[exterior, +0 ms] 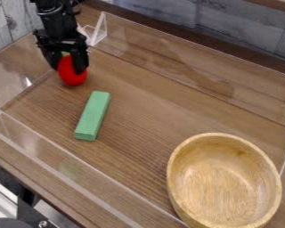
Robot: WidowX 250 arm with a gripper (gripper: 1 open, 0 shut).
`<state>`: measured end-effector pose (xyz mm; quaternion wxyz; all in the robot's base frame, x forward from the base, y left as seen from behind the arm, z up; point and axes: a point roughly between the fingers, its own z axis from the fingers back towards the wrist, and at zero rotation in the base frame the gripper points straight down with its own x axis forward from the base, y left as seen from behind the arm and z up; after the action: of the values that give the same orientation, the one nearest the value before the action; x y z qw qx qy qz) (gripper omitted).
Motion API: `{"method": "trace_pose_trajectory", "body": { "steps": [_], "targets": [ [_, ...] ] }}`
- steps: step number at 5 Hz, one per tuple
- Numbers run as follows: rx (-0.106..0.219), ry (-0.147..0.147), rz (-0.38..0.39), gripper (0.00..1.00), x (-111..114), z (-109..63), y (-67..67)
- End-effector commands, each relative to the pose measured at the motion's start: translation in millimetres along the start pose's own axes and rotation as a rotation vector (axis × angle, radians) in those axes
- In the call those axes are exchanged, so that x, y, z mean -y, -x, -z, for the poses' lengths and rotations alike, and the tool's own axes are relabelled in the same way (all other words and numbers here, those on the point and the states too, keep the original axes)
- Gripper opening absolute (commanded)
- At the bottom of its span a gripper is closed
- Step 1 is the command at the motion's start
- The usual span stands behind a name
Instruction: Move the red fruit to the left
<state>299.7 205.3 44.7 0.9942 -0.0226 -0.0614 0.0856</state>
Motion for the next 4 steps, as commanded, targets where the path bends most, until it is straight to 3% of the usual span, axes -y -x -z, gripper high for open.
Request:
{"method": "trace_pose_trajectory", "body": {
  "steps": [1, 2, 3, 4],
  "targets": [
    [0.093, -0.044, 0.023, 0.0, -0.6, -37.8, -10.0],
    [0.093, -0.04, 0.024, 0.0, 0.1, -39.5, -9.8],
    [0.088, -0.028, 0.01, 1.0, -5.9, -41.0, -10.9],
    [0.085, -0.014, -0.006, 1.0, -12.3, -43.7, -11.5]
  ]
}}
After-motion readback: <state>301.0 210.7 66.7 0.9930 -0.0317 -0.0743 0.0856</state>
